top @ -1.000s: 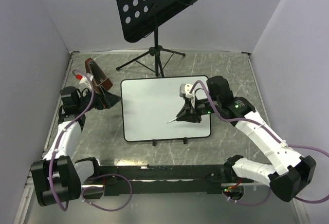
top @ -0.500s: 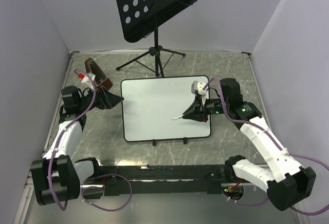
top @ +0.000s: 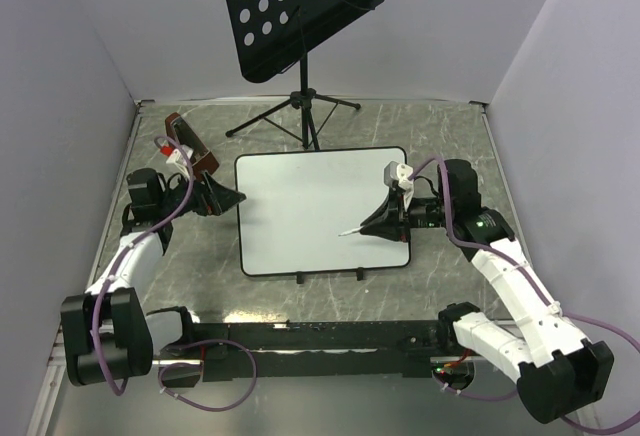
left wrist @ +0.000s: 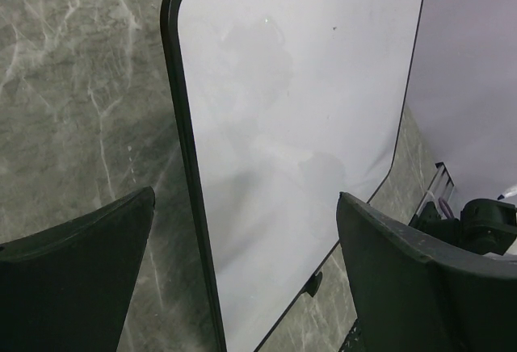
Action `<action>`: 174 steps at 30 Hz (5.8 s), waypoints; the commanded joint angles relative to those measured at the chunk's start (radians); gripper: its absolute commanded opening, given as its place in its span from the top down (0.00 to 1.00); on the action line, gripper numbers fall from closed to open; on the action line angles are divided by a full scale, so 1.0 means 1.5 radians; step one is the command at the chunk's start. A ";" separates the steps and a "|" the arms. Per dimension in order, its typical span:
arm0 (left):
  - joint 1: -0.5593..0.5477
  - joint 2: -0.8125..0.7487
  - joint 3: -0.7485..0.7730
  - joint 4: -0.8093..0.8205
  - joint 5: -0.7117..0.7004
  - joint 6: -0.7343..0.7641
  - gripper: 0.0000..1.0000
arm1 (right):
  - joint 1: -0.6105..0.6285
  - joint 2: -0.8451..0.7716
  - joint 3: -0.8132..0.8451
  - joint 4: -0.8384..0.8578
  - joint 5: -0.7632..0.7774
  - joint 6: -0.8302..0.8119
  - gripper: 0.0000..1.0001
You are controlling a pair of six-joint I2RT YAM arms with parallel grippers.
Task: Write a sentence on the whiteboard
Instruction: Pick up the whiteboard from the whiteboard stand, then write a sentence on the whiteboard.
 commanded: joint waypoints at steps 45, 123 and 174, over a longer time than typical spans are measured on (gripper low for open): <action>-0.070 0.327 0.183 0.366 0.207 -0.173 0.99 | -0.023 0.005 -0.006 0.024 -0.050 -0.023 1.00; -0.315 0.015 0.042 0.393 -0.204 -0.240 0.99 | 0.018 0.045 0.121 -0.078 0.071 -0.064 1.00; -0.366 -0.051 -0.079 0.455 -0.353 -0.336 0.99 | 0.244 0.188 0.182 0.205 0.346 0.199 1.00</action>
